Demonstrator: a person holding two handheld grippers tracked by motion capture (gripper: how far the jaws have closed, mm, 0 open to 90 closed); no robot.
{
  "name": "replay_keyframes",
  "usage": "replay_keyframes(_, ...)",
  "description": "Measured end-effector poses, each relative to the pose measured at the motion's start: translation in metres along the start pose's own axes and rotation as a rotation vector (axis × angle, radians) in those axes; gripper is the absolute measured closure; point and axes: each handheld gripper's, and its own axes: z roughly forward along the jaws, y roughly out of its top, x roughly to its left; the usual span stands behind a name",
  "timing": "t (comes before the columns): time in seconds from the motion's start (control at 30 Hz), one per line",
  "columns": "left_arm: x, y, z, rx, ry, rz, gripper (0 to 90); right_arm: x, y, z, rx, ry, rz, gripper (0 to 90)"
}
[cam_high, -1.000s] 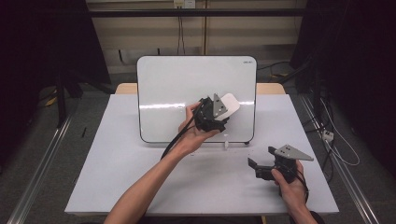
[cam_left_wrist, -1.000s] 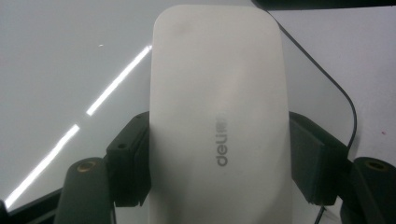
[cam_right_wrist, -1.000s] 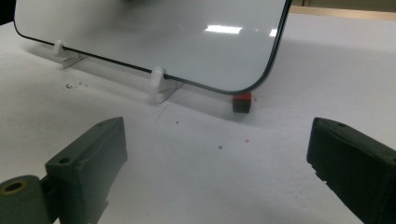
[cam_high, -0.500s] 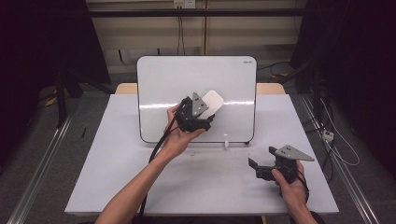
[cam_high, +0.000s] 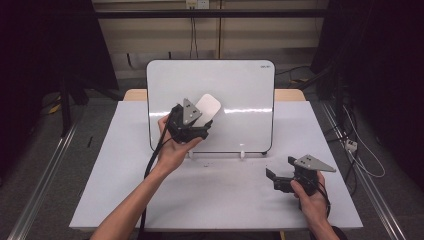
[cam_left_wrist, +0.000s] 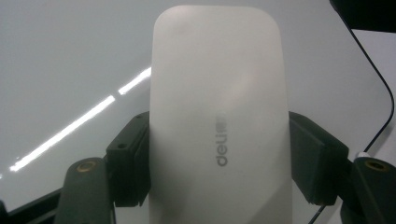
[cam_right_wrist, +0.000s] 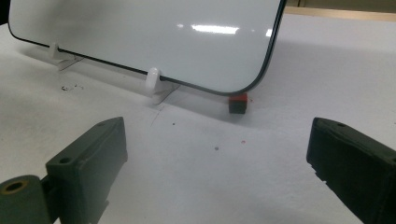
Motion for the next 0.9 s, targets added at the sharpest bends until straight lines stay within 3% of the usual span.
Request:
replay_keyframes(0.23,0.009,-0.016,-0.008,0.029,0.021,-0.023,31.1,-0.002,-0.001,0.0,0.003,-0.003,0.008,5.5)
replay_keyframes(0.37,0.014,-0.02,-0.015,0.017,0.038,-0.047,31.1,-0.002,-0.002,0.0,0.009,0.001,0.004,5.3)
replay_keyframes(0.7,0.021,-0.033,-0.029,0.026,0.067,-0.046,31.1,-0.002,-0.002,0.0,0.009,0.008,0.003,5.3)
replay_keyframes(0.9,0.028,-0.045,-0.031,0.056,0.094,-0.051,31.1,-0.002,-0.002,0.001,0.009,0.005,0.004,5.4)
